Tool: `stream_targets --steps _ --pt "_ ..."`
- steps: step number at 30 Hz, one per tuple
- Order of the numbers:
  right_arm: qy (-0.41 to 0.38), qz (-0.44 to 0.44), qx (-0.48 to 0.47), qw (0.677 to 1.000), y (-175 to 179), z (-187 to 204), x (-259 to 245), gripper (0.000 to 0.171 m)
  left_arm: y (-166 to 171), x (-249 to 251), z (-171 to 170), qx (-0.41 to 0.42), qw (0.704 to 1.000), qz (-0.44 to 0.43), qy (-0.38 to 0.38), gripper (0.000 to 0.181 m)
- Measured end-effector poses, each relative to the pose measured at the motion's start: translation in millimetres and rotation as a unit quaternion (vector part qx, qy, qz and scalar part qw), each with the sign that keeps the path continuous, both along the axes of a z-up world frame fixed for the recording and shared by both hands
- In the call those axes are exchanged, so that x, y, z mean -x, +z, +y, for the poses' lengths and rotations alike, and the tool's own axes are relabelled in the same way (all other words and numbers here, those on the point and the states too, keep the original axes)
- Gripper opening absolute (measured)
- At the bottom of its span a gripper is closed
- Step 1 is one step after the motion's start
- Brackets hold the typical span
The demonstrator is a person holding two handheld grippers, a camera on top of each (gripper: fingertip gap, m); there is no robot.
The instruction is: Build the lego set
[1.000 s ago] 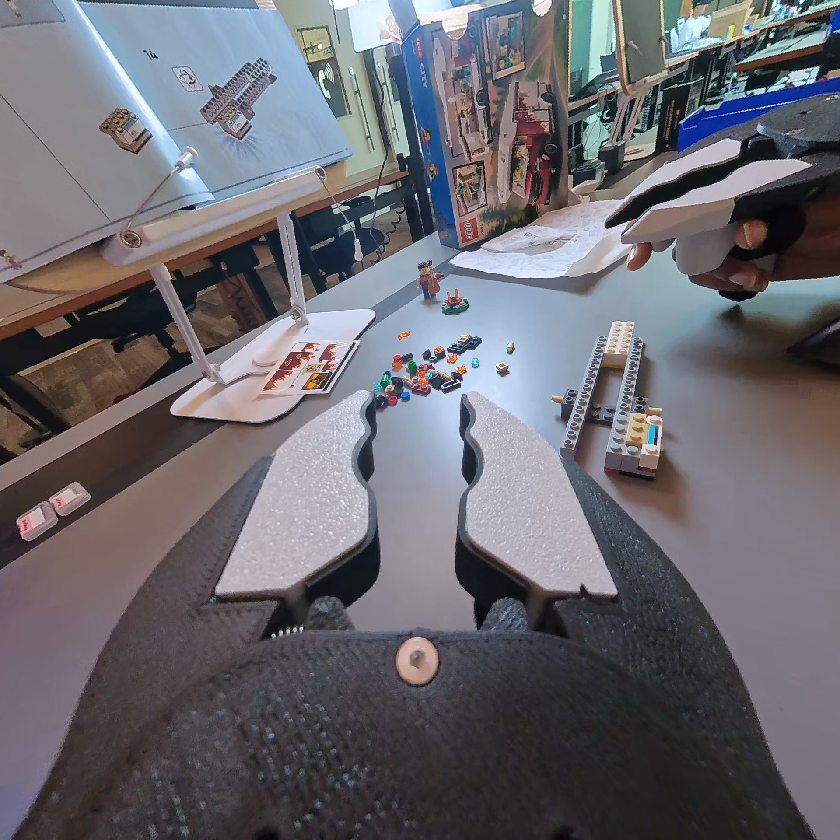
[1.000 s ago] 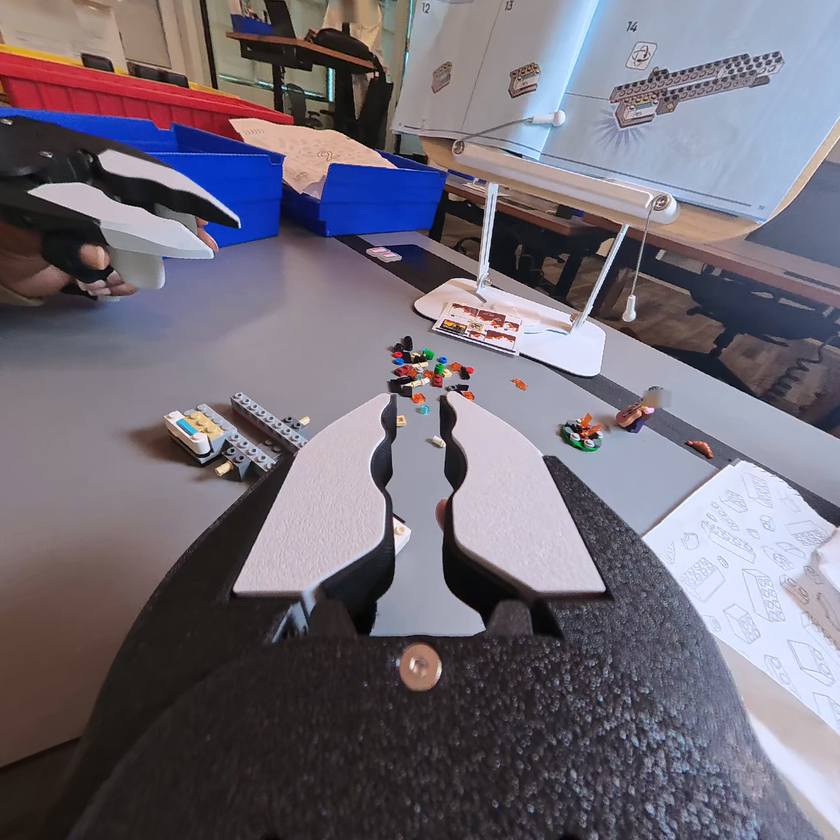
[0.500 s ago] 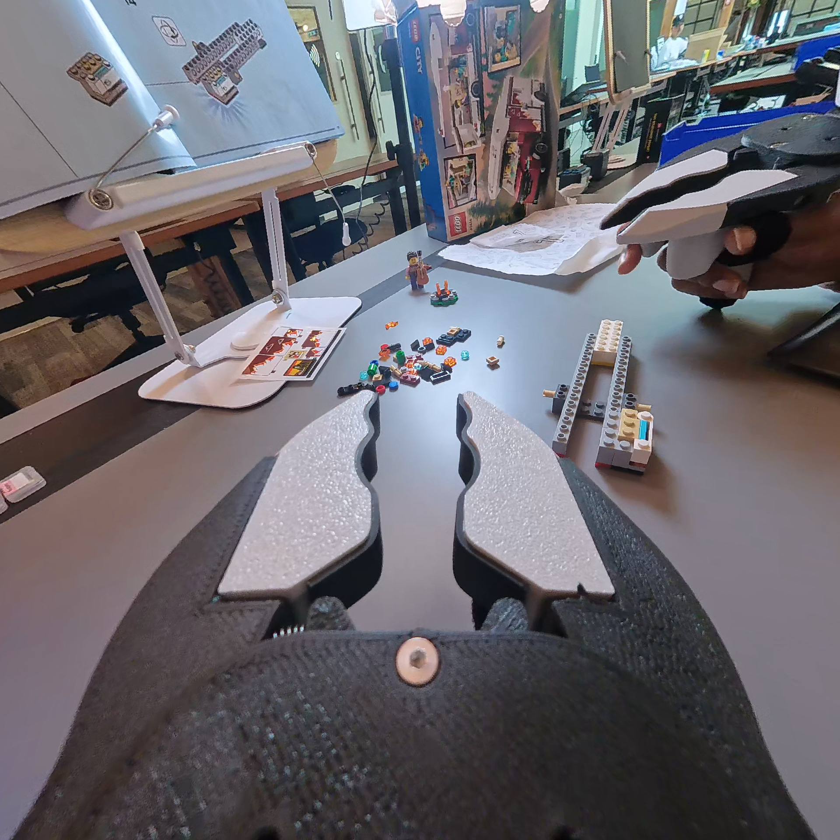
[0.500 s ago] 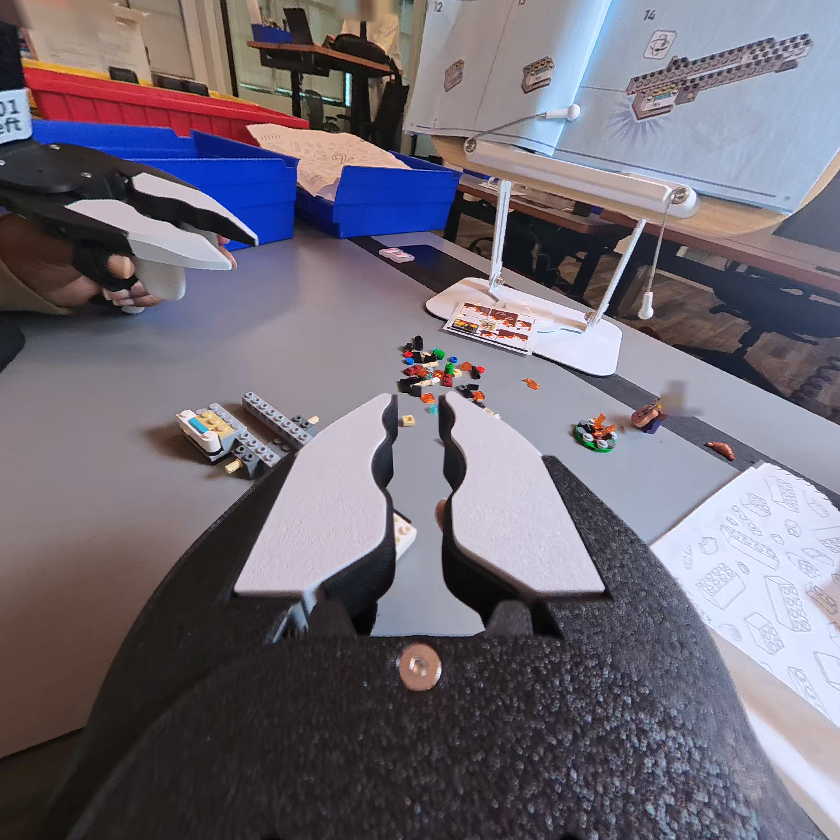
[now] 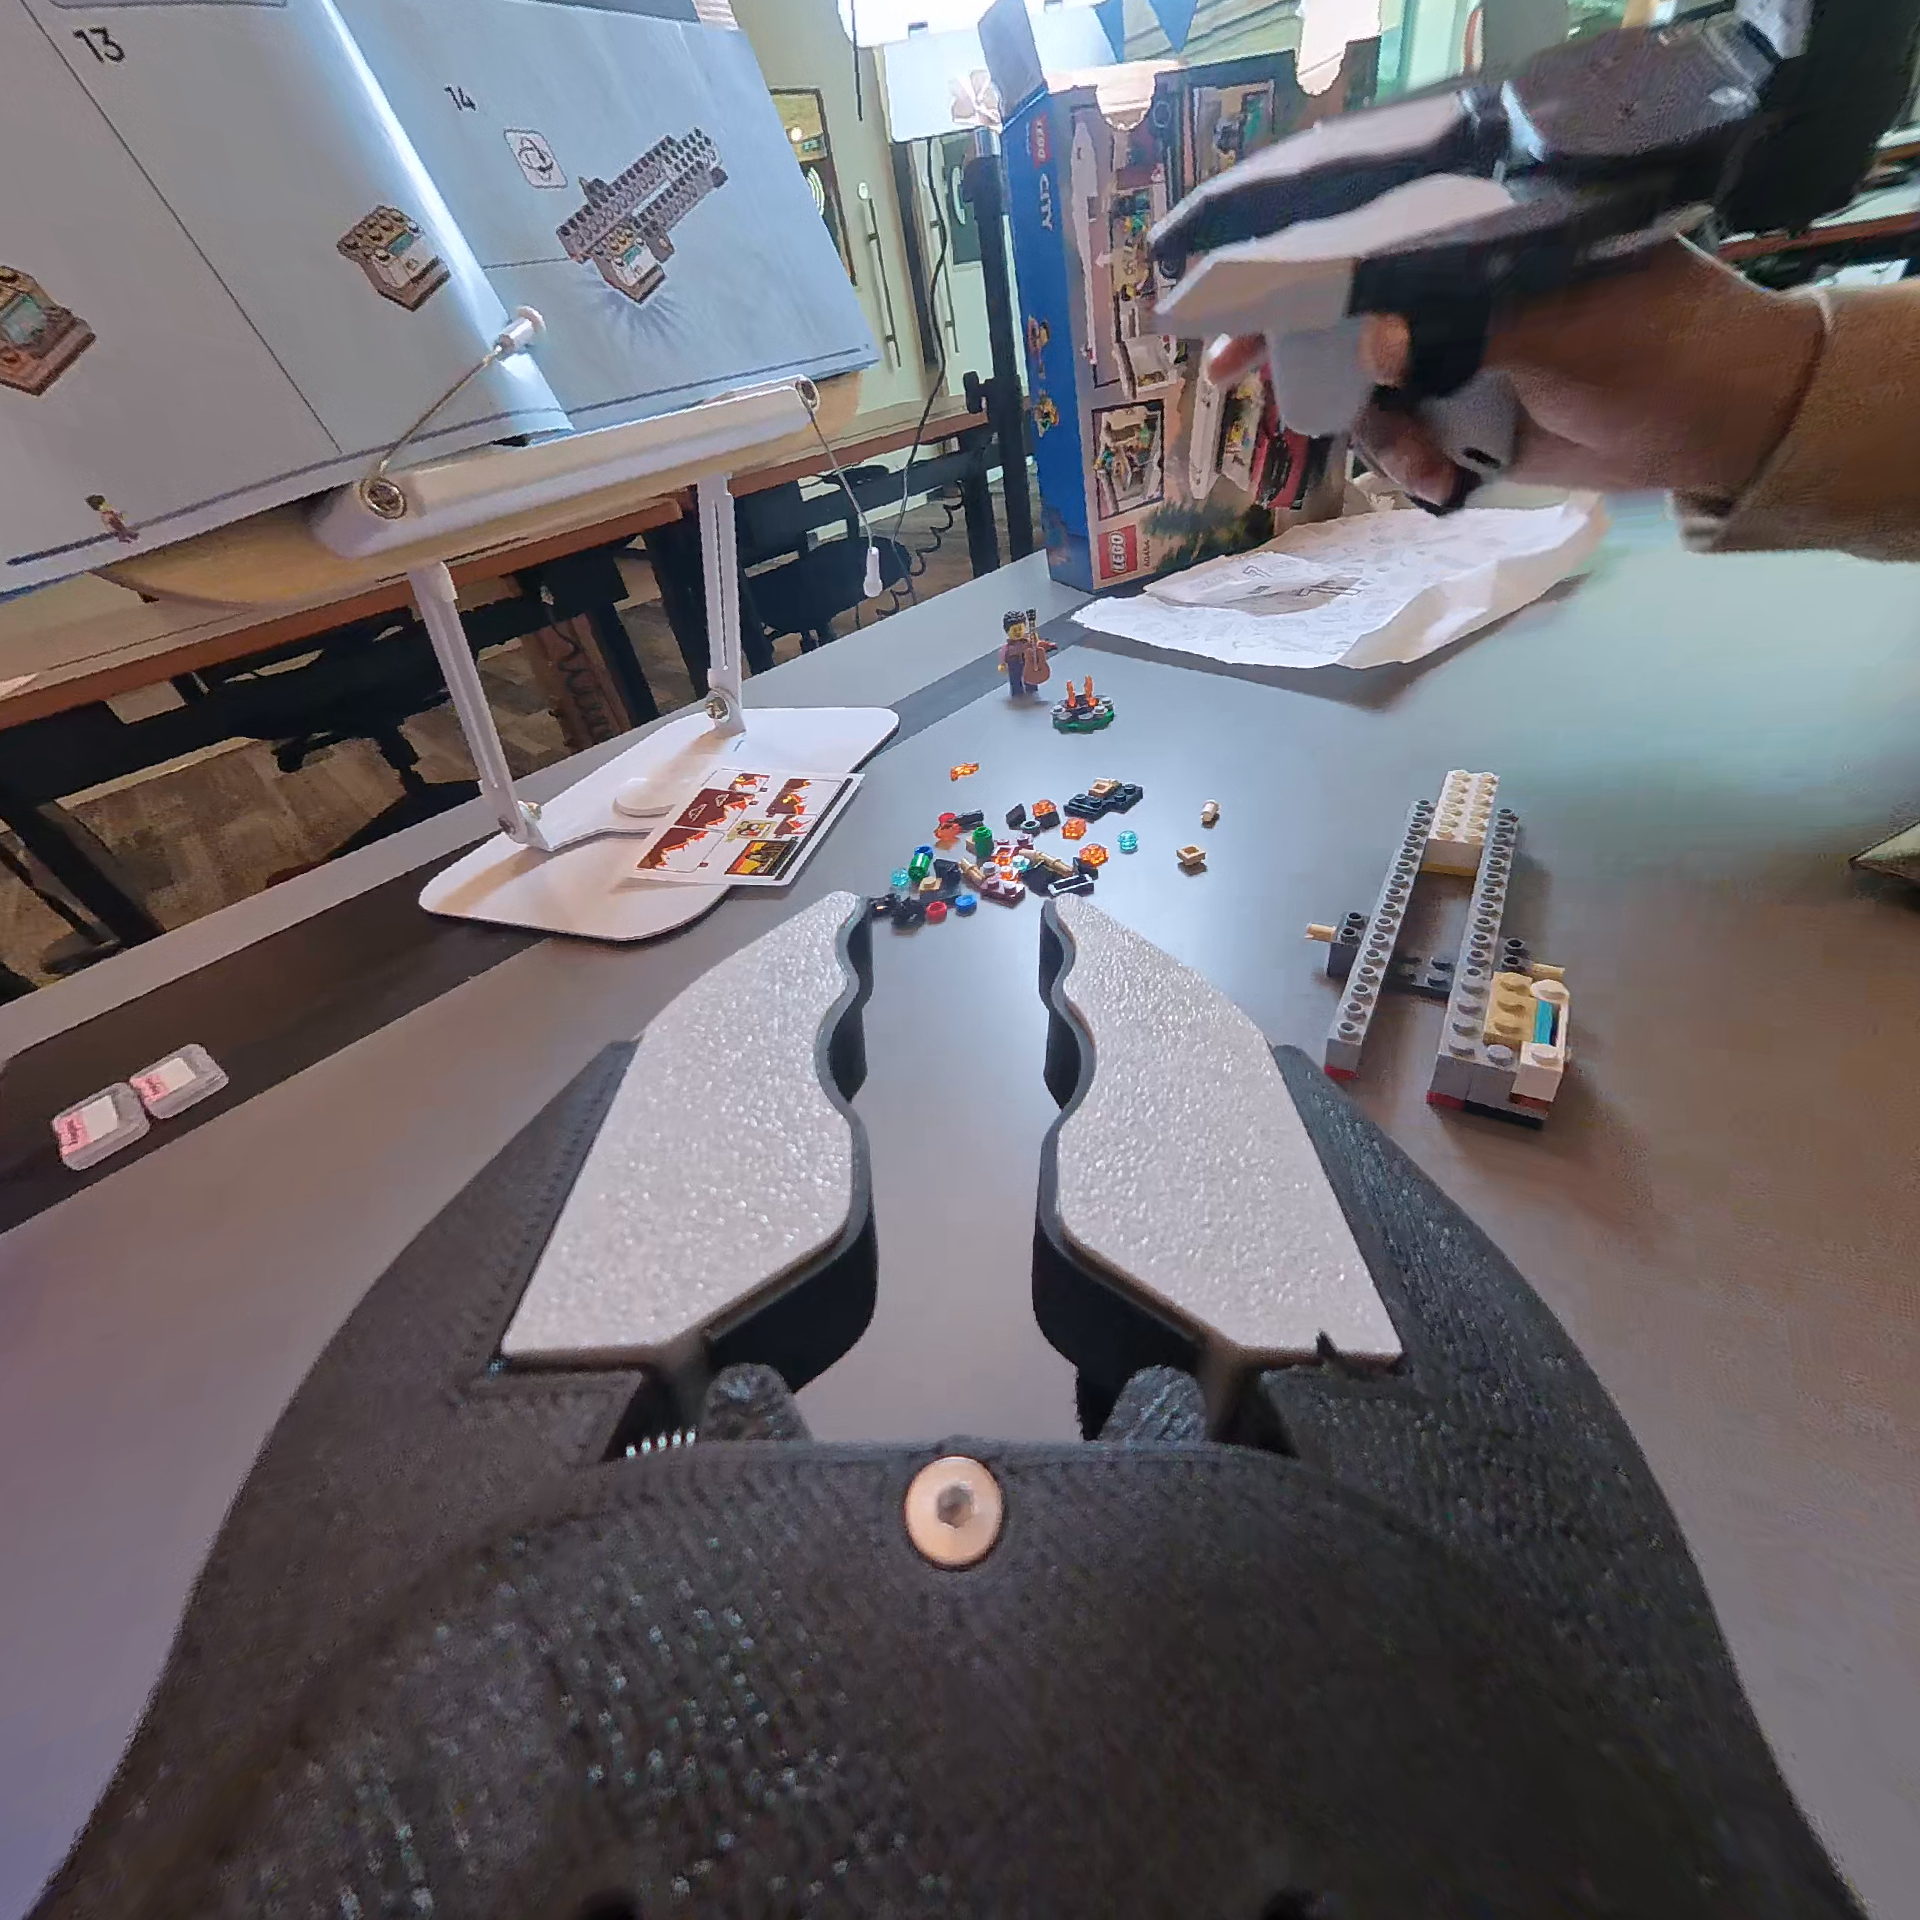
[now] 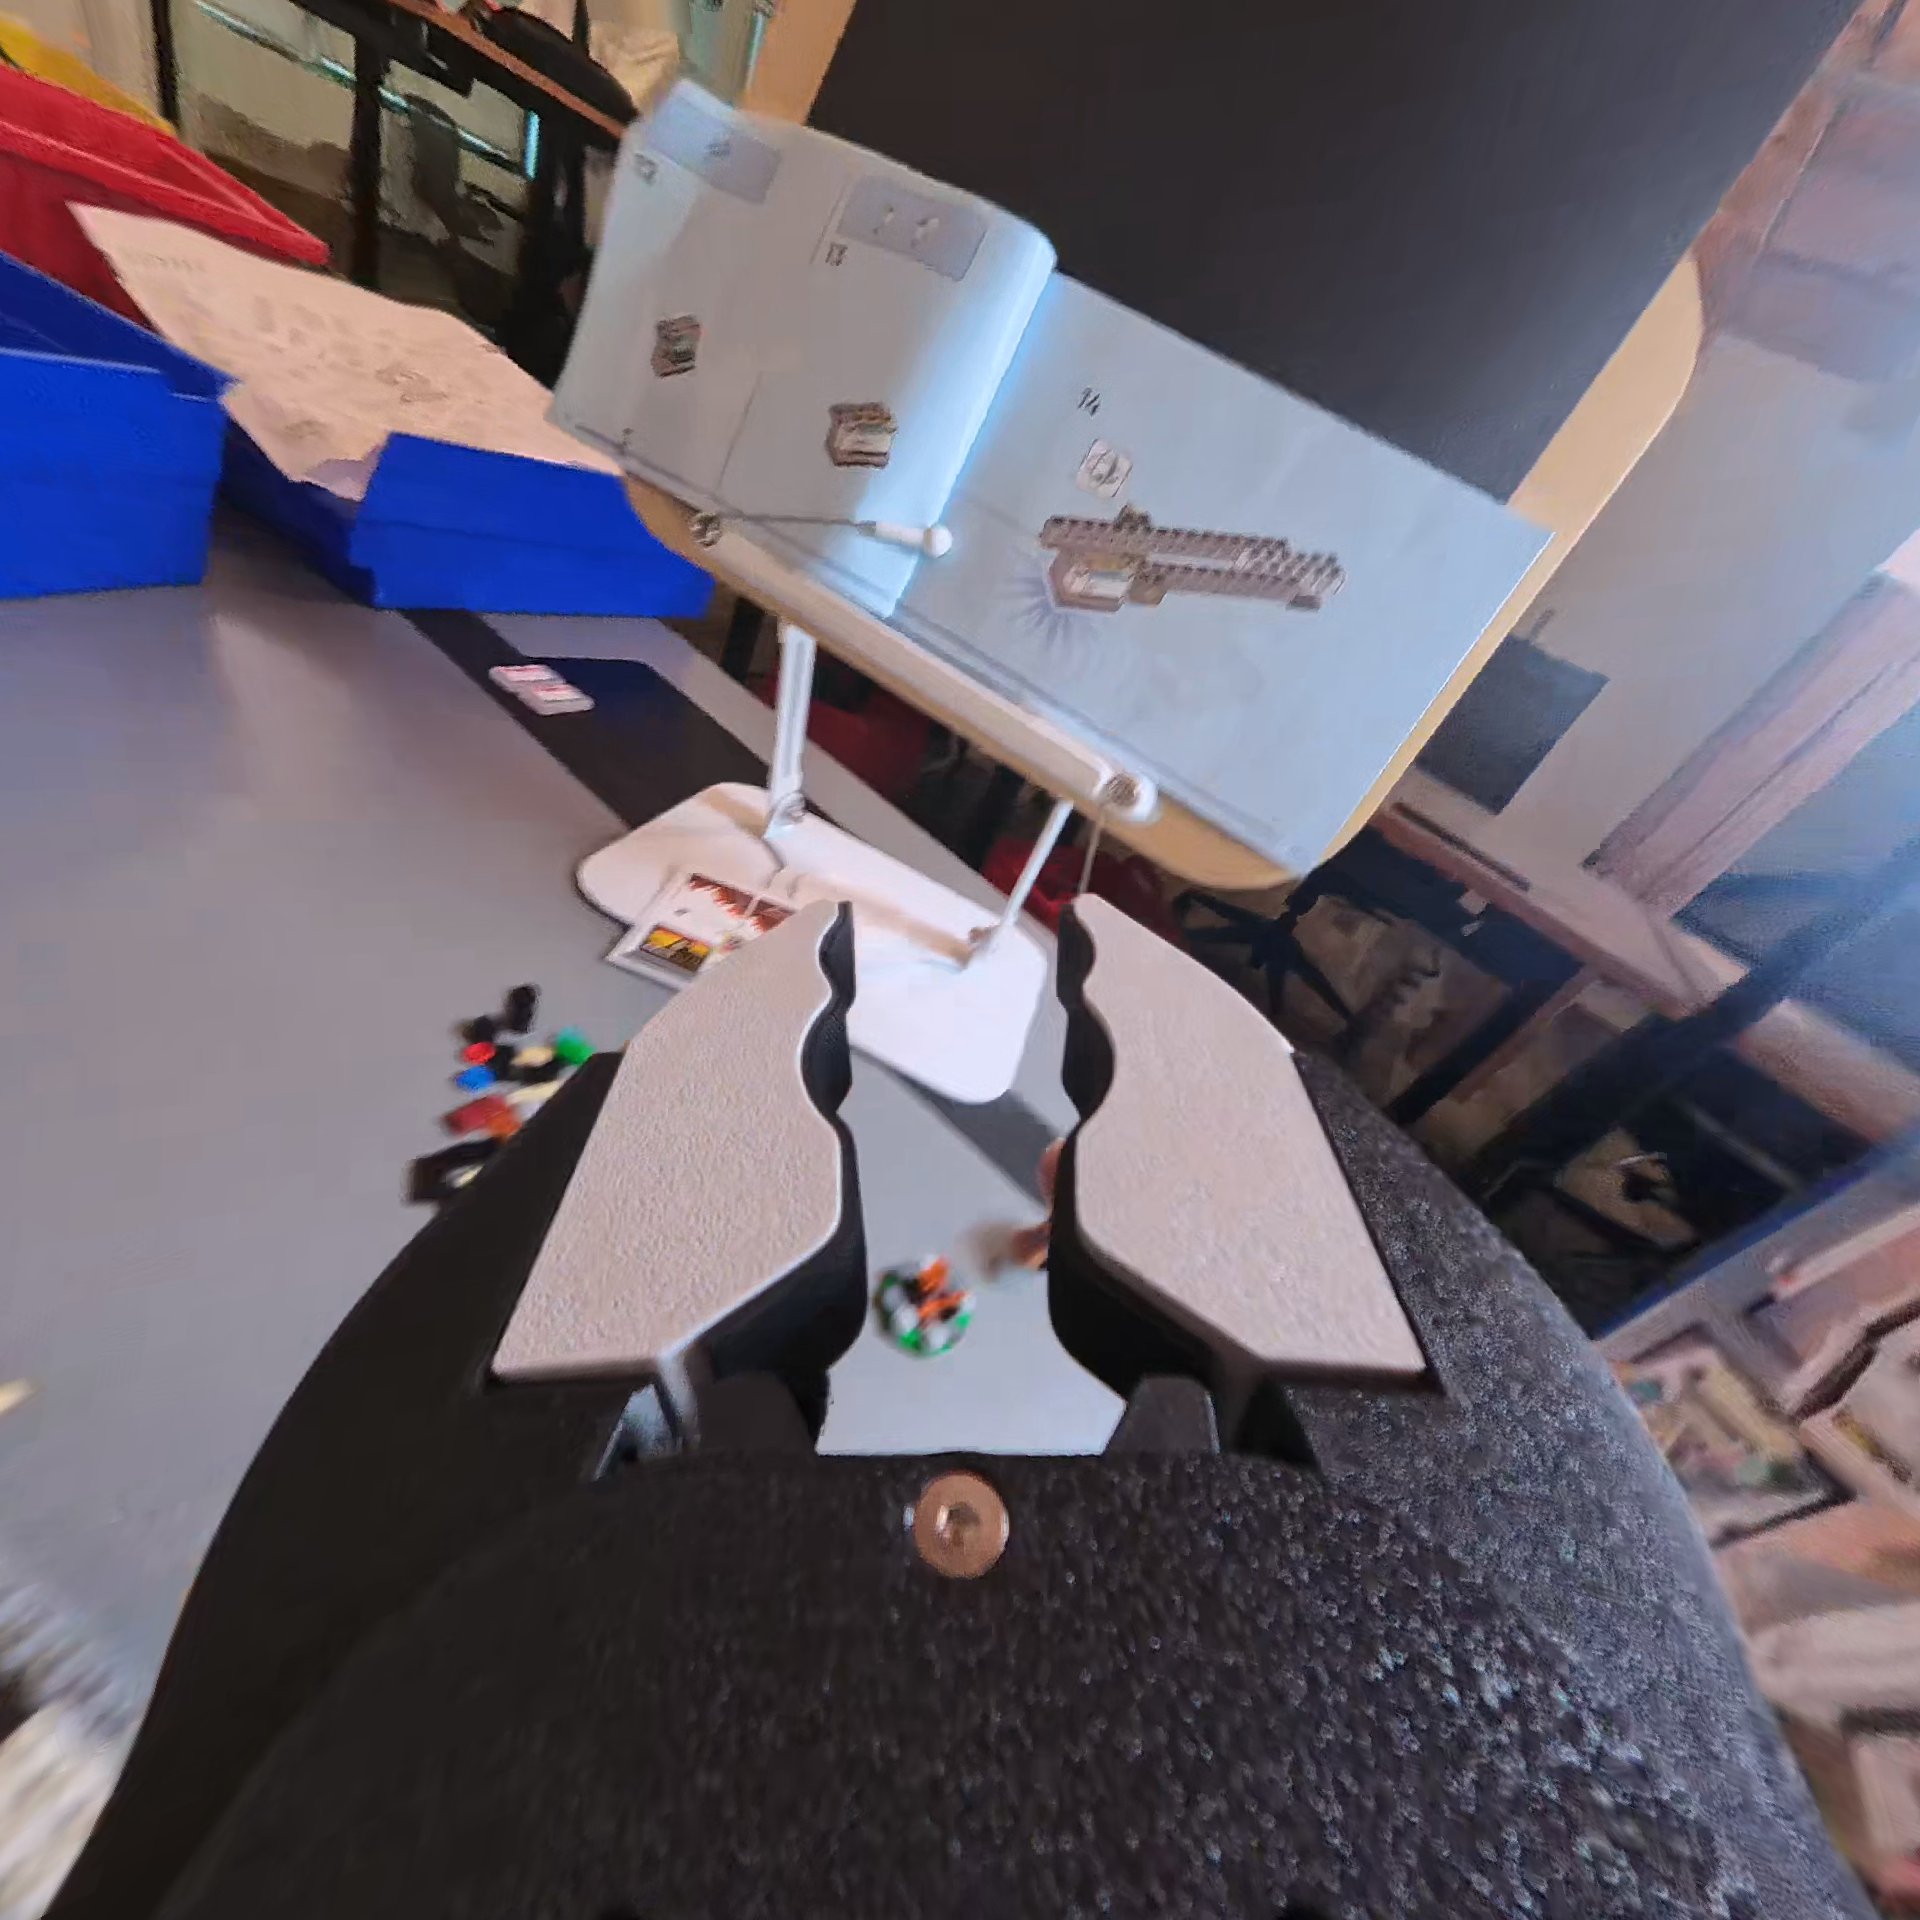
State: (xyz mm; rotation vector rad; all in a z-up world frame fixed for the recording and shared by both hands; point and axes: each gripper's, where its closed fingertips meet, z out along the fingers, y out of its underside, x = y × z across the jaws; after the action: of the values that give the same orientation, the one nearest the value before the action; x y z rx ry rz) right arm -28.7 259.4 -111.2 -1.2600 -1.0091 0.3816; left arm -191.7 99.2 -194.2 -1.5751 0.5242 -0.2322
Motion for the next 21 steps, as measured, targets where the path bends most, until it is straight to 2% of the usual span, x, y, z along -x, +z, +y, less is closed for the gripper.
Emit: stream_targets --steps 3,6,10,15,21 --pt "-0.028 -0.026 -0.035 0.999 27.7 55.0 25.3 0.046 0.7 6.3 0.8 -0.004 1.0 0.012 0.02 0.031" --pt "-0.054 -0.036 -0.031 0.997 53.4 109.7 44.3 0.059 -0.4 10.8 2.0 -0.003 0.999 0.014 0.029 0.03" --pt "-0.078 -0.056 -0.036 0.995 75.2 161.0 60.2 0.074 -9.9 10.4 5.5 0.009 0.999 0.026 0.026 0.03" --pt "-0.102 -0.08 -0.04 0.991 71.0 188.3 70.6 0.081 -13.8 10.4 10.0 0.008 0.998 0.05 0.034 0.028" --pt "-0.106 -0.066 -0.03 0.992 72.4 192.3 74.0 0.075 -15.6 9.8 15.6 0.007 0.997 0.067 0.043 0.027"
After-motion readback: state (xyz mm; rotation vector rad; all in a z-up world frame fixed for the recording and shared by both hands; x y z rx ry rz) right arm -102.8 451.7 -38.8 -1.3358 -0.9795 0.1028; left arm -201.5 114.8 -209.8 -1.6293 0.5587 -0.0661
